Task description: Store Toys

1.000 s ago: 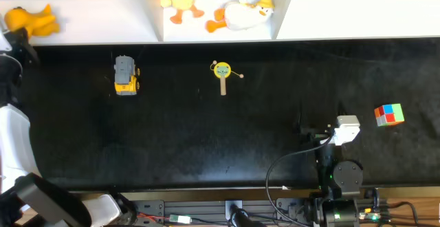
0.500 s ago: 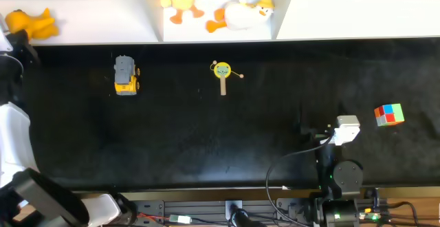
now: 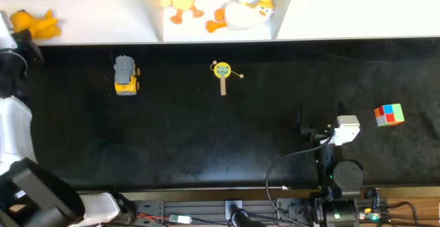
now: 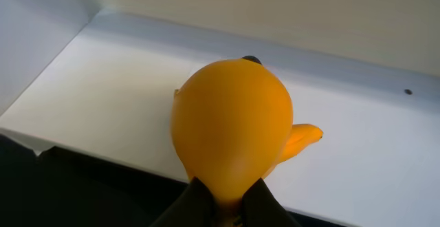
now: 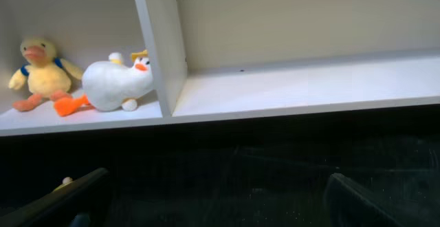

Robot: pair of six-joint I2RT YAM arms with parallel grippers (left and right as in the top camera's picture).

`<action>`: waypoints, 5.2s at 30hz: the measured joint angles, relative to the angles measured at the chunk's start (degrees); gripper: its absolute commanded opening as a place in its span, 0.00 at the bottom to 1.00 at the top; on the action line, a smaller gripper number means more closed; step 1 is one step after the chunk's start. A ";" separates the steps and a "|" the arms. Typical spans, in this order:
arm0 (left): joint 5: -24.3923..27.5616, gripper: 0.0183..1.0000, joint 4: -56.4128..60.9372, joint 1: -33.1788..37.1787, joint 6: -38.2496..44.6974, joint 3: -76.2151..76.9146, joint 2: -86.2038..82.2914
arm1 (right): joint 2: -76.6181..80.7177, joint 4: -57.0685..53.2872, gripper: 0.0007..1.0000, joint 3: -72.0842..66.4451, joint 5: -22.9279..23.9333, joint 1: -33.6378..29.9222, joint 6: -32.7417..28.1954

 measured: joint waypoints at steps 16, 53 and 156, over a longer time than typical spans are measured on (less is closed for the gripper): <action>-0.70 0.11 1.22 -0.74 0.00 1.86 3.30 | 0.00 0.02 0.99 0.00 -0.02 0.00 0.00; -3.72 0.15 6.64 -4.63 0.00 2.89 6.60 | 0.00 -0.02 1.00 0.00 0.00 0.00 -0.02; -5.90 0.09 -1.66 -3.78 0.00 3.08 2.97 | 0.00 0.04 0.99 0.00 0.00 0.00 -0.02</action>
